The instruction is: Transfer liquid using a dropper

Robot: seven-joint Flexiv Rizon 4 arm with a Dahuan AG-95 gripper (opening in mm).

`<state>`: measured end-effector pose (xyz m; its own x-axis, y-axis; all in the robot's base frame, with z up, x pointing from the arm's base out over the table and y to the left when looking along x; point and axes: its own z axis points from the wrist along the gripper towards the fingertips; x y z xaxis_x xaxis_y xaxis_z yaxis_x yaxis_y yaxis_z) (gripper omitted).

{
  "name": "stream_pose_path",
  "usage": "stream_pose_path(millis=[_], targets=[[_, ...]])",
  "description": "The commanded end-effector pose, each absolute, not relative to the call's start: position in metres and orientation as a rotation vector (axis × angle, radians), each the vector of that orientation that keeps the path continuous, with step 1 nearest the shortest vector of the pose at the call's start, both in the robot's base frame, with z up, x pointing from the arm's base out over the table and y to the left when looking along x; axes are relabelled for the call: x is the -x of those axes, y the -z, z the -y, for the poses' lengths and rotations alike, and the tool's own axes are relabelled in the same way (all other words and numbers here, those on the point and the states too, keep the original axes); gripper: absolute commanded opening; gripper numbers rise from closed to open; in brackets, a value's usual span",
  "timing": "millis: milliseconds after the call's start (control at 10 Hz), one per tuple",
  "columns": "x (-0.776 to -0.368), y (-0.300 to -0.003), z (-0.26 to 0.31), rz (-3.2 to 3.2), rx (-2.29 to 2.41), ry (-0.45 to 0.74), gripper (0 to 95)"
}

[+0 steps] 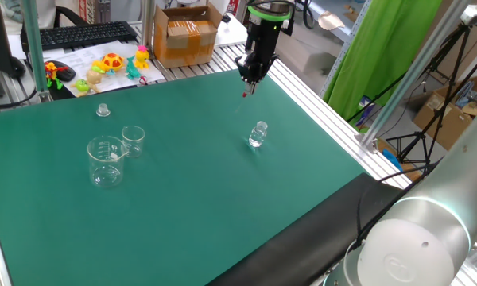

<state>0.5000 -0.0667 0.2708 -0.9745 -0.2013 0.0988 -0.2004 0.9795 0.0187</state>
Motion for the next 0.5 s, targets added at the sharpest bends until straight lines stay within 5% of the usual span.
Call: stream_pose_path(millis=[100, 500], targets=[[-0.5025, -0.2719, 0.0682, 3.008, -0.35, 0.015, 0.0], [-0.5025, -0.2719, 0.0682, 2.973, -0.338, 0.046, 0.0]])
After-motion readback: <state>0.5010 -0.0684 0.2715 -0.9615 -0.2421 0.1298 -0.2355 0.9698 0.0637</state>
